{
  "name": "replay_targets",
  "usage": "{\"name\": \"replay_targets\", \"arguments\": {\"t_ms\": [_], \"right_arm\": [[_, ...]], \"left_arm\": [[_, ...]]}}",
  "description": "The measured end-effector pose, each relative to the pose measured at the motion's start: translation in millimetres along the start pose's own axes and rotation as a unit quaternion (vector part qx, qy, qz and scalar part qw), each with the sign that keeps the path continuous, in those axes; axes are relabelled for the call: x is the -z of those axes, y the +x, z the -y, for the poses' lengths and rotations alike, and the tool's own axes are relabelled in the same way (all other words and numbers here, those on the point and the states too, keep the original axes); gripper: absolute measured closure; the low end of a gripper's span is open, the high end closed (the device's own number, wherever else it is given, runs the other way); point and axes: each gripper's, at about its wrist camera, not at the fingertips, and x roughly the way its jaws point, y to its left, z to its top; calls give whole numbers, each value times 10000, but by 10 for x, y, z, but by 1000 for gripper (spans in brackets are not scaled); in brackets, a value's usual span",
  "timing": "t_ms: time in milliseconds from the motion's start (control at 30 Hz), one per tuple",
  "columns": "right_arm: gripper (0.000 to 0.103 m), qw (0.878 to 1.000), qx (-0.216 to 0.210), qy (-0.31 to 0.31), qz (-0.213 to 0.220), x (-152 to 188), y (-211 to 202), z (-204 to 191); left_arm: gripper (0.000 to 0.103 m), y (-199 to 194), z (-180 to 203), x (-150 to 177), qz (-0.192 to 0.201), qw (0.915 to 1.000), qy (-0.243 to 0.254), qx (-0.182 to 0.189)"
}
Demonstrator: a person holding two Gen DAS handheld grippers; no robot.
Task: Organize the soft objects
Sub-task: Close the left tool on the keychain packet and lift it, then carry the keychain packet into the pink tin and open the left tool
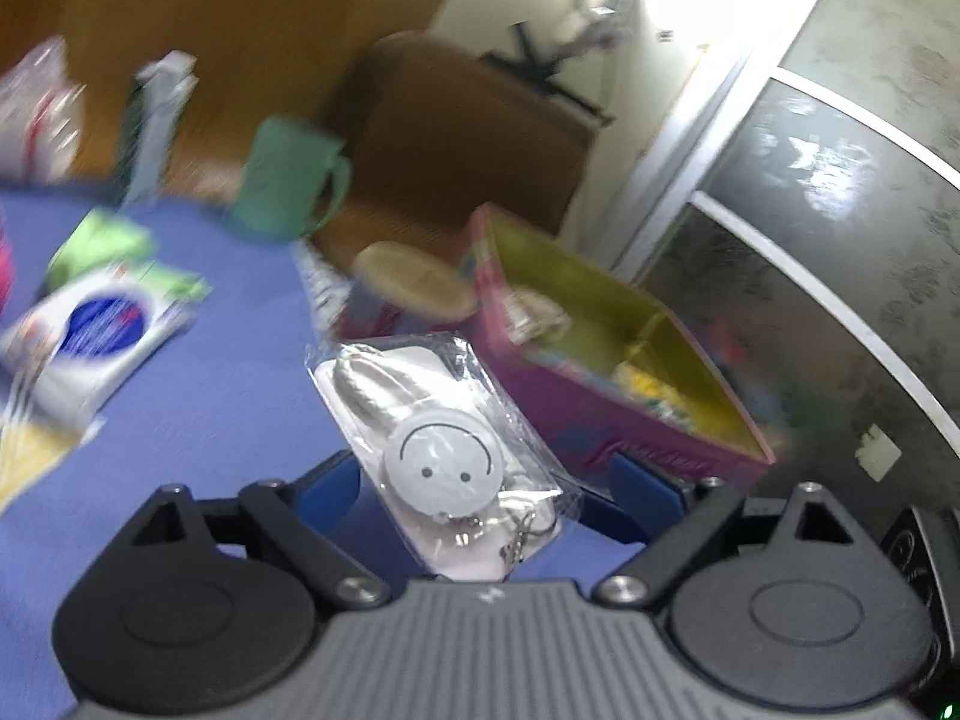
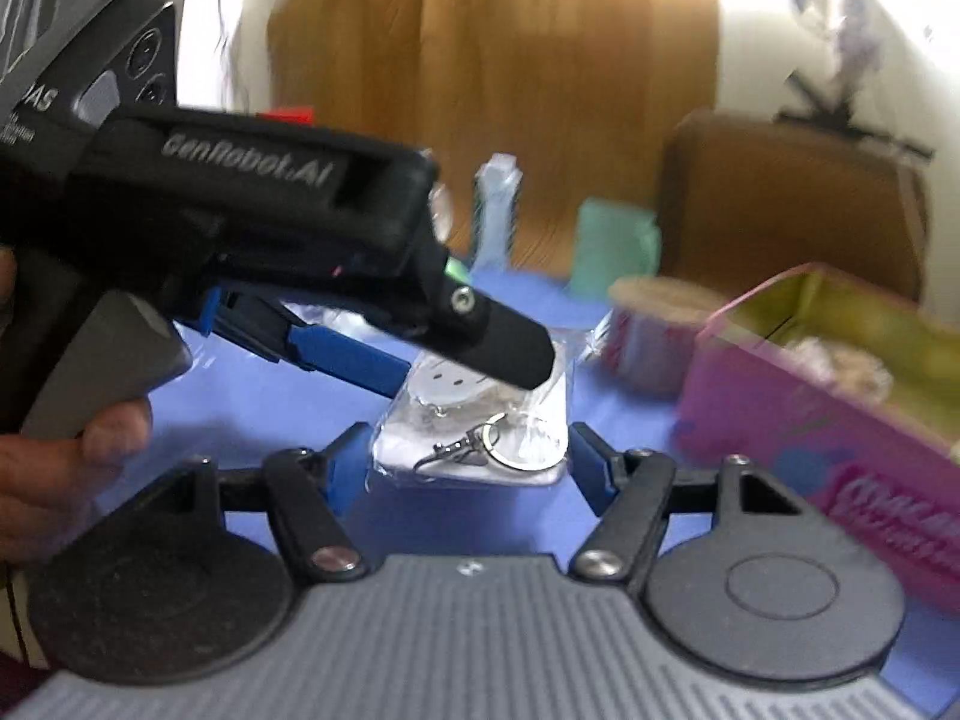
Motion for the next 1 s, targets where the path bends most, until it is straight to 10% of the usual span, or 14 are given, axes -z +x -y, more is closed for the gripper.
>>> {"name": "replay_targets", "arguments": {"t_ms": [400,700,1000], "right_arm": [[31,9852,1546,464,585,-55,-346,894],[21,9591,2733,676,305,42,-193,1545],[21,9571,2581,1200,545,80,-249,1583]], "left_arm": [[10,997,975,-417,-189,9901,1217,675],[9,1602,1200,-391,-343,9870,1527,359],[9,1345,1192,-344,-180,9850,1707,157]]}}
